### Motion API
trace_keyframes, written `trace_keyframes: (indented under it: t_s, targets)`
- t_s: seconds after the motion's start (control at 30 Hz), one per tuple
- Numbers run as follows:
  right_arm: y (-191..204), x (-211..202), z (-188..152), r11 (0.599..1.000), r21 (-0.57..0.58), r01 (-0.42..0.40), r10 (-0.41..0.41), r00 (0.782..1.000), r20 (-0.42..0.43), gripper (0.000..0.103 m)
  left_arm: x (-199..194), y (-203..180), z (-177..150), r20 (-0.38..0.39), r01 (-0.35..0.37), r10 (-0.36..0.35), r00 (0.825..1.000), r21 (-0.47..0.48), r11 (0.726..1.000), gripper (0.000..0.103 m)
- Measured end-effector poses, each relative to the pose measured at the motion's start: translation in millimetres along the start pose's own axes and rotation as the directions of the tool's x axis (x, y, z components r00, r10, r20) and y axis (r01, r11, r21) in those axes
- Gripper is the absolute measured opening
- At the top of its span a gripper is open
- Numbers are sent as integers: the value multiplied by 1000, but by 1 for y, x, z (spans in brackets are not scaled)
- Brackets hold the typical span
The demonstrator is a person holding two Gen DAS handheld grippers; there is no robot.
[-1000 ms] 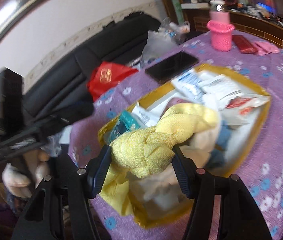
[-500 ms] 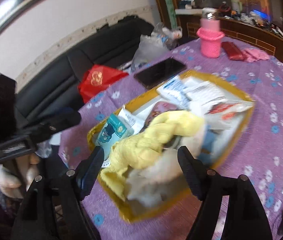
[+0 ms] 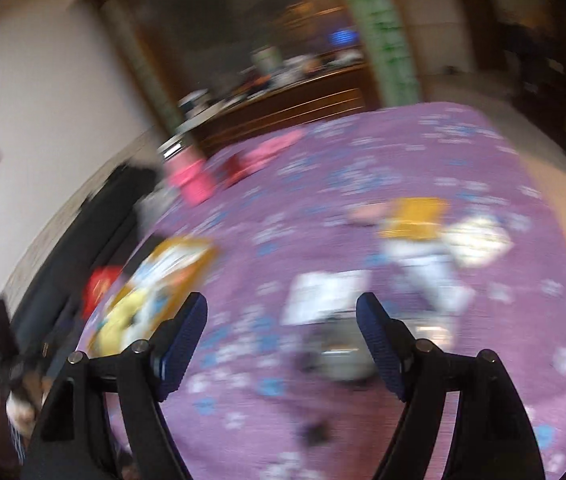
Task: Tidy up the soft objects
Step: 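Open both tools over the box to release the pouch and towel, then grasp the yellow packet with the right tool while the left tool moves to the pink fuzzy pouch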
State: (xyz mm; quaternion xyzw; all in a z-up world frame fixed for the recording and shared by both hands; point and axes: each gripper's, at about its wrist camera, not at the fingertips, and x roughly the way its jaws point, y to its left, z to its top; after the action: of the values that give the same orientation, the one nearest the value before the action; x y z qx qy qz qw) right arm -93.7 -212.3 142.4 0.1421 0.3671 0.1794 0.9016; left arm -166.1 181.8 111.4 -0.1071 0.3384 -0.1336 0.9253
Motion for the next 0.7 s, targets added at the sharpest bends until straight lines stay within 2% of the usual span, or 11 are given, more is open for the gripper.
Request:
trace_keyframes:
  t_s: [0.1, 0.17, 0.27, 0.37, 0.53, 0.7]
  targets:
    - [-55, -13, 3, 991, 109, 79, -82, 996, 24, 78, 25, -31, -2, -82, 76, -73, 994, 36, 996, 91]
    - [-80, -12, 5, 983, 154, 102, -106, 994, 19, 78, 37, -48, -3, -118, 110, -103, 988, 49, 993, 91]
    - [-108, 5, 5, 971, 200, 127, -126, 992, -21, 78, 48, -69, -3, -153, 123, -111, 982, 78, 989, 90]
    - [-121, 30, 7, 968, 226, 113, -104, 993, -52, 78, 60, -87, -2, -185, 123, -101, 978, 110, 986, 90]
    - [-118, 65, 25, 974, 215, 75, -57, 994, -89, 78, 80, -97, 6, -213, 109, -80, 974, 126, 986, 90]
    - [-108, 107, 59, 979, 175, 101, -78, 987, -138, 78, 102, -106, 16, -226, 97, -56, 972, 174, 980, 90]
